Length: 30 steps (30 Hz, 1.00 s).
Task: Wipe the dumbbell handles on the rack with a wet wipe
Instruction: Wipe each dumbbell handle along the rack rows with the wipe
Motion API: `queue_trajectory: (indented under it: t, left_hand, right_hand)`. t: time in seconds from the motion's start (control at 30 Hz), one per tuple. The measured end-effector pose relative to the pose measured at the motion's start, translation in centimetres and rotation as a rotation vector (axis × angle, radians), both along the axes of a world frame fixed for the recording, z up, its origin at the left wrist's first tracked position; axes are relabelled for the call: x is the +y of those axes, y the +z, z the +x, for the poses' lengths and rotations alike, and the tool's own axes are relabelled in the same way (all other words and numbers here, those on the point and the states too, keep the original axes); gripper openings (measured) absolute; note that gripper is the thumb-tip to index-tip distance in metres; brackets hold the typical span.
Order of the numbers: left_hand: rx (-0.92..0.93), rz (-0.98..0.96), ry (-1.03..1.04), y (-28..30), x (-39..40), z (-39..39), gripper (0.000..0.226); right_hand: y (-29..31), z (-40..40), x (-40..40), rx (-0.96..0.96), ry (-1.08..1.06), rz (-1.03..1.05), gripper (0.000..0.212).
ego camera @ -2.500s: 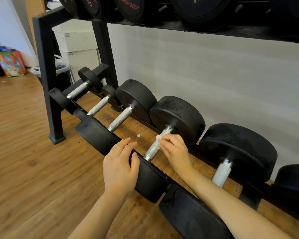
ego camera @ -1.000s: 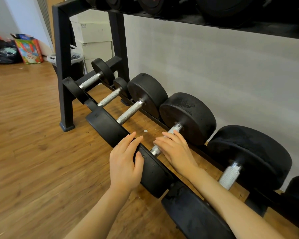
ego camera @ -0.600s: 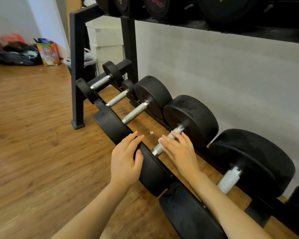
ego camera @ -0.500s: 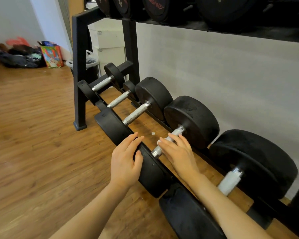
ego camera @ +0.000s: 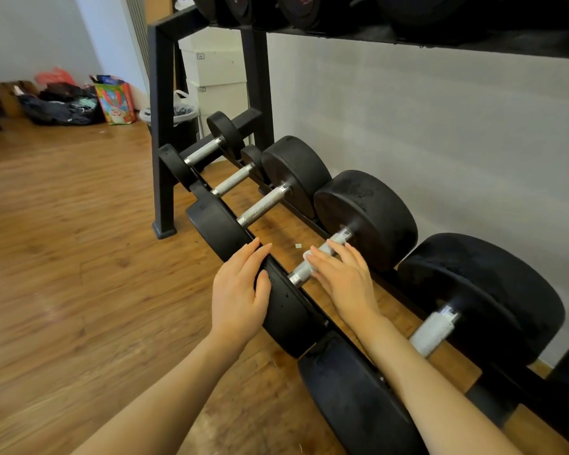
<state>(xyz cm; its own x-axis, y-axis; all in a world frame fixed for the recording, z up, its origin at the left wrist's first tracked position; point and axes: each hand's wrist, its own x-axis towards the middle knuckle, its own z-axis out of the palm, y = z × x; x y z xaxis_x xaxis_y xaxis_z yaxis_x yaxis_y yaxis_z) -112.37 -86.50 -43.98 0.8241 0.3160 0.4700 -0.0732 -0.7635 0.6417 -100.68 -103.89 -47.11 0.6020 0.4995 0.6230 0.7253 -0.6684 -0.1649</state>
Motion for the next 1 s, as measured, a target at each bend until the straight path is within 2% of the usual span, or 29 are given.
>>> queue_trajectory:
  t: [0.17,0.3,0.5,0.67,0.8,1.0]
  left_hand:
    - [-0.021,-0.004,0.033,-0.5,-0.3,-0.2,0.054]
    - [-0.029,-0.006,0.032,-0.5,-0.3,-0.1,0.053]
    - [-0.032,-0.001,0.036,-0.8,-0.3,-0.1,0.053]
    - [-0.034,-0.006,0.041,-0.7,-0.3,-0.1,0.053]
    - [-0.041,-0.007,0.041,-0.8,-0.3,-0.2,0.053]
    - [-0.042,-0.006,0.044,-0.9,-0.3,-0.1,0.053]
  right_hand:
    - [0.7,-0.5,-0.2,-0.062,-0.015,0.013,0.046]
    - [0.6,-0.9,0.2,-0.039,0.051,-0.012,0.049]
    - [1.7,-1.2,-0.1,-0.074,0.05,0.053,0.05]
    - [1.0,-1.7,0.2,0.105,0.14,0.04,0.05]
    - [0.6,-1.3,0.2,0.231,0.13,0.054,0.05]
    - [0.3,-1.8,0.5,0.225,0.175,-0.07,0.043]
